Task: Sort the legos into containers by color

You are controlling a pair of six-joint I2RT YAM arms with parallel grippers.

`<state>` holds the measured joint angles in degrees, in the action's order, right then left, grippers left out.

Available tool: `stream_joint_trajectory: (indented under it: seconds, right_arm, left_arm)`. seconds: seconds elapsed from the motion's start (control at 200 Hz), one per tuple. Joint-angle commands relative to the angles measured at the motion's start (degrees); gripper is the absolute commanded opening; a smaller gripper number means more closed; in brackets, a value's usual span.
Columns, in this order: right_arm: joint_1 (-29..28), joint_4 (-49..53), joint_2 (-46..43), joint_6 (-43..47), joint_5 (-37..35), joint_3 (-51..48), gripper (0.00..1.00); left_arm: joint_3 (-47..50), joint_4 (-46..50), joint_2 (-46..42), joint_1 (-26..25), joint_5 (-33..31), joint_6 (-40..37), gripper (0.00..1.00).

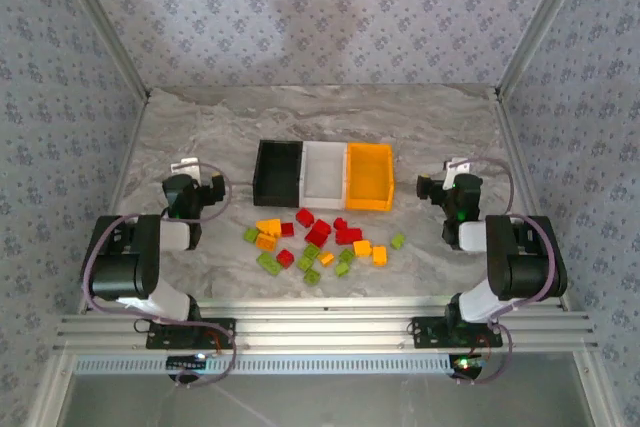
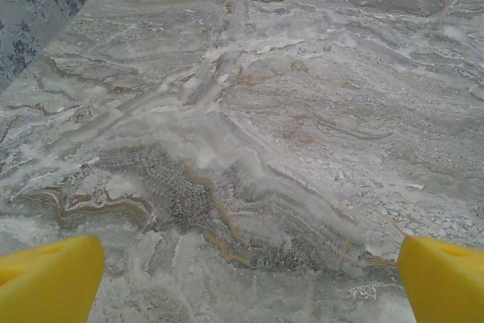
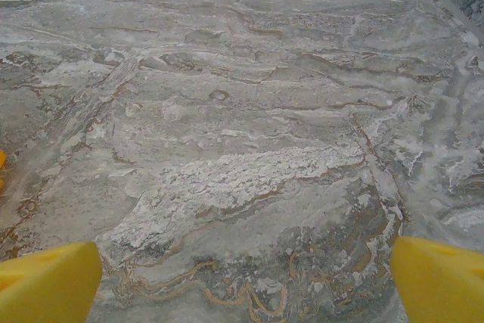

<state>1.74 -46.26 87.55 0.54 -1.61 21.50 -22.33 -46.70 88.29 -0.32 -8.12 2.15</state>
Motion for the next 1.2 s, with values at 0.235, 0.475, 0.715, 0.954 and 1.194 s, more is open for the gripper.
stream_joint_trajectory:
  seconds: [0.235, 0.475, 0.715, 0.954, 1.194]
  right_arm:
    - [0.2, 0.3, -0.3, 1.0, 0.6, 1.2, 1.0]
    - [0.2, 0.3, -0.3, 1.0, 0.6, 1.3, 1.0]
    - [0.1, 0.2, -0.3, 1.0, 0.5, 1.2, 1.0]
    - [0.2, 0.2, -0.3, 1.0, 0.7, 1.1, 1.0]
    - [-0.1, 5.5, -3.7, 0.0, -2.5, 2.9, 1.0]
  left_arm:
    - [-0.8, -0.9, -0.3, 0.4, 0.9, 0.1, 0.99]
    - [-1.0, -0.9, -0.2, 0.4, 0.9, 0.0, 0.99]
    - [-0.9, -1.0, -0.3, 0.4, 0.9, 0.1, 0.99]
    - [-0.9, -1.0, -0.3, 0.4, 0.9, 0.1, 0.99]
    - [-2.9, 5.4, -3.2, 0.0, -0.9, 0.2, 0.99]
